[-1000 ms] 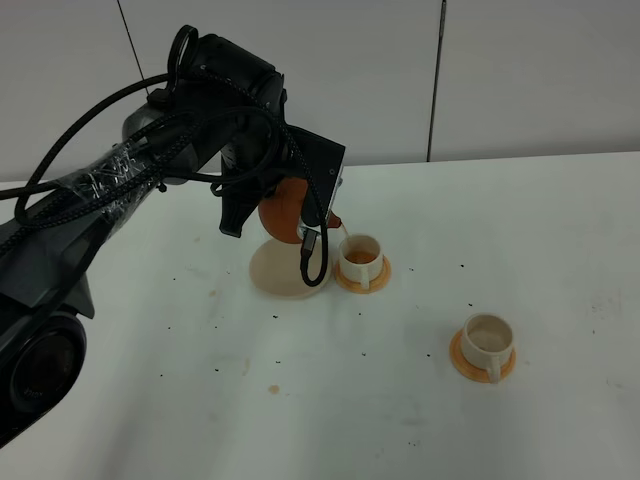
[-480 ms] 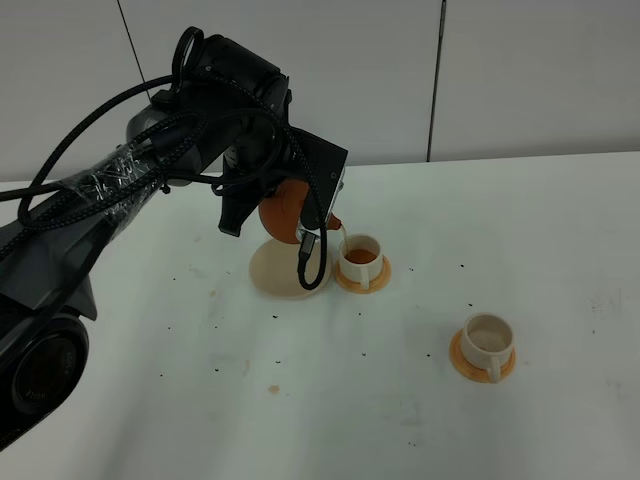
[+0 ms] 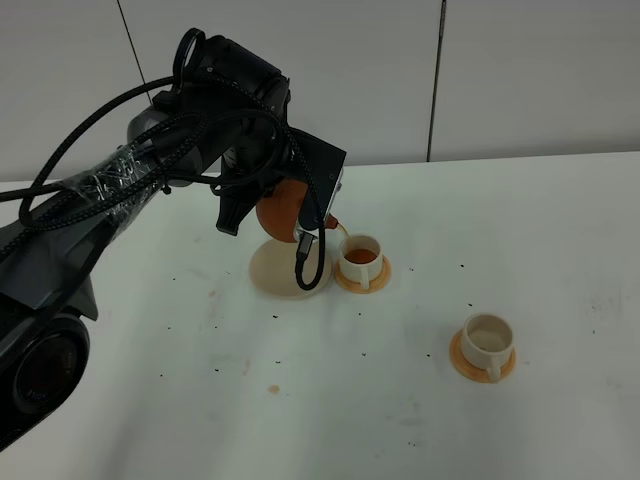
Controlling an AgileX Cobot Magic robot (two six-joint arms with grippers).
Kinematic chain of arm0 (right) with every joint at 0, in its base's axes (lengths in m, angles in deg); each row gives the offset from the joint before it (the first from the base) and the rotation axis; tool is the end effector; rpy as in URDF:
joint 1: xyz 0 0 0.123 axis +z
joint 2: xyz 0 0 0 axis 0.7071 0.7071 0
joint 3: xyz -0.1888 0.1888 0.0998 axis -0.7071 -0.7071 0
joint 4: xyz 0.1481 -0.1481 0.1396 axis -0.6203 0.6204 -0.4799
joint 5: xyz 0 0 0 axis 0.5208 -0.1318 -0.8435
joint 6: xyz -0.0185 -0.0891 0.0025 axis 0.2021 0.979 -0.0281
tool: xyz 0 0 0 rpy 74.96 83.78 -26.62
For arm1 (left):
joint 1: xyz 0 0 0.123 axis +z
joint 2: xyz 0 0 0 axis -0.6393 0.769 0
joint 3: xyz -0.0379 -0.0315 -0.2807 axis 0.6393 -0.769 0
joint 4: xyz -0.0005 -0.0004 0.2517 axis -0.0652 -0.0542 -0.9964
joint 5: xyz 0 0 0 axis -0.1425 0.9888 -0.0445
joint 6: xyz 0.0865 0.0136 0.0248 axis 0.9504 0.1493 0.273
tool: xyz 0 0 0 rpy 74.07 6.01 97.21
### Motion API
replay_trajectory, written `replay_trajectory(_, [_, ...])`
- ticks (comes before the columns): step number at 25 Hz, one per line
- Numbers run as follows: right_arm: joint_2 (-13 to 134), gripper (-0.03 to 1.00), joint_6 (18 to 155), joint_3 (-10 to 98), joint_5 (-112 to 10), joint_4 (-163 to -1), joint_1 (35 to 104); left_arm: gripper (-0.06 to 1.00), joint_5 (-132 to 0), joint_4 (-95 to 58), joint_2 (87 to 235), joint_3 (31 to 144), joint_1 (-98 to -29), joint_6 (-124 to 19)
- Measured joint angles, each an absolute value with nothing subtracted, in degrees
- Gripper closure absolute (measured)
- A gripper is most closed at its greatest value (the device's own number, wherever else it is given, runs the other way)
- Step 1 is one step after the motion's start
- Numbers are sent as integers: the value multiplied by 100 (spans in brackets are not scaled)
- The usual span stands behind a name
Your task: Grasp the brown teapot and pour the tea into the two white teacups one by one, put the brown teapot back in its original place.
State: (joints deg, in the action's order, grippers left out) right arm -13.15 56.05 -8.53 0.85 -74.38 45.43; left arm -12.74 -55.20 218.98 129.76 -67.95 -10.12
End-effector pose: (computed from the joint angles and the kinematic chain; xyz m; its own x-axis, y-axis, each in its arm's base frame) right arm -0.0048 0.0004 0.2728 -0.4646 0.1300 -0.8759 0.0503 0.9914 0.1205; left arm 0.4644 -0.2144 0.2408 0.2869 0.9148 0.2844 0.7578 -0.3983 0.5168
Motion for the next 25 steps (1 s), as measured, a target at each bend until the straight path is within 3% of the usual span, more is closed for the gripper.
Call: replay_trajectory(25, [-1315,74,5605,-853,85,-7438,4543,77,-1318,-5519,21898,12976,-6908,-1008])
